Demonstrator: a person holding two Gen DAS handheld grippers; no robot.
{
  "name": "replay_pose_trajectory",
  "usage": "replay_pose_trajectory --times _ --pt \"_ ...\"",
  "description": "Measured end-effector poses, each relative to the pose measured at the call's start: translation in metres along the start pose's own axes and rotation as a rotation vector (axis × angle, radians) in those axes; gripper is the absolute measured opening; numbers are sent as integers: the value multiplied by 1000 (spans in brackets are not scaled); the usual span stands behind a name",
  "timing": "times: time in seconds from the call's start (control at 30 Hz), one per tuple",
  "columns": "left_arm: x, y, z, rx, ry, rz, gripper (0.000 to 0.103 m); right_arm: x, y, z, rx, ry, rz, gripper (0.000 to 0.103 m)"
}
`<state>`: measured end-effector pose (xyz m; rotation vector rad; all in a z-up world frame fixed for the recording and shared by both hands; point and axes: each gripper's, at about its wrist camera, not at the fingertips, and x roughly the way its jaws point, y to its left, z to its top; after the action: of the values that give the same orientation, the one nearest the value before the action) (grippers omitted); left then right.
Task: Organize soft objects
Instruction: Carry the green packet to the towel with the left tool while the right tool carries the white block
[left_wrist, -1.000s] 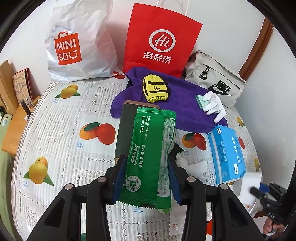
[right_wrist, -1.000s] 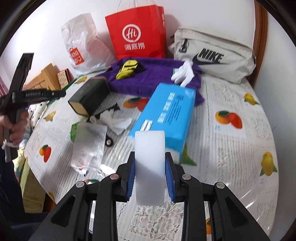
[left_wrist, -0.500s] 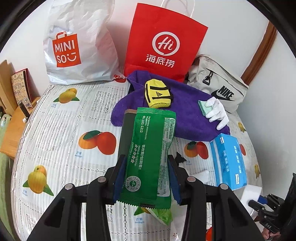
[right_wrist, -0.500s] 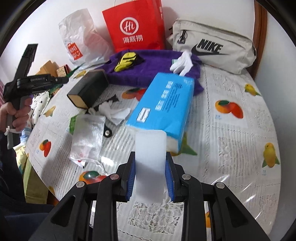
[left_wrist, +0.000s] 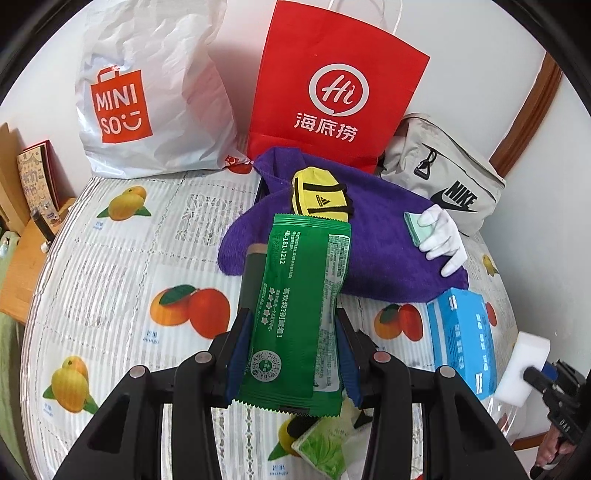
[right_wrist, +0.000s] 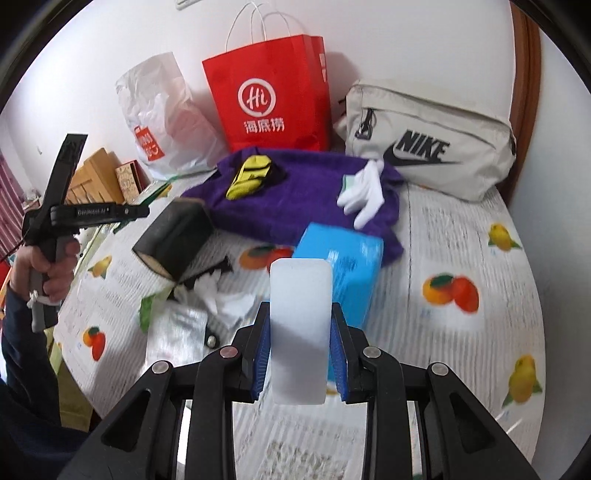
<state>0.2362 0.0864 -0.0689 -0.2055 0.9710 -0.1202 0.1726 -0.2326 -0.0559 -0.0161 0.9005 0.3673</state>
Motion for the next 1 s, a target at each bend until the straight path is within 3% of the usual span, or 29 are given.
replay_pose_trajectory --times 0.6,0.83,1.0 --pt "59 -14 64 32 50 24 41 73 -33 97 54 -36 -13 29" --pt "80 -22 84 57 57 20 41 116 -43 120 53 3 -44 29" --pt "98 -24 93 51 76 10 41 151 -57 126 86 81 -40 29"
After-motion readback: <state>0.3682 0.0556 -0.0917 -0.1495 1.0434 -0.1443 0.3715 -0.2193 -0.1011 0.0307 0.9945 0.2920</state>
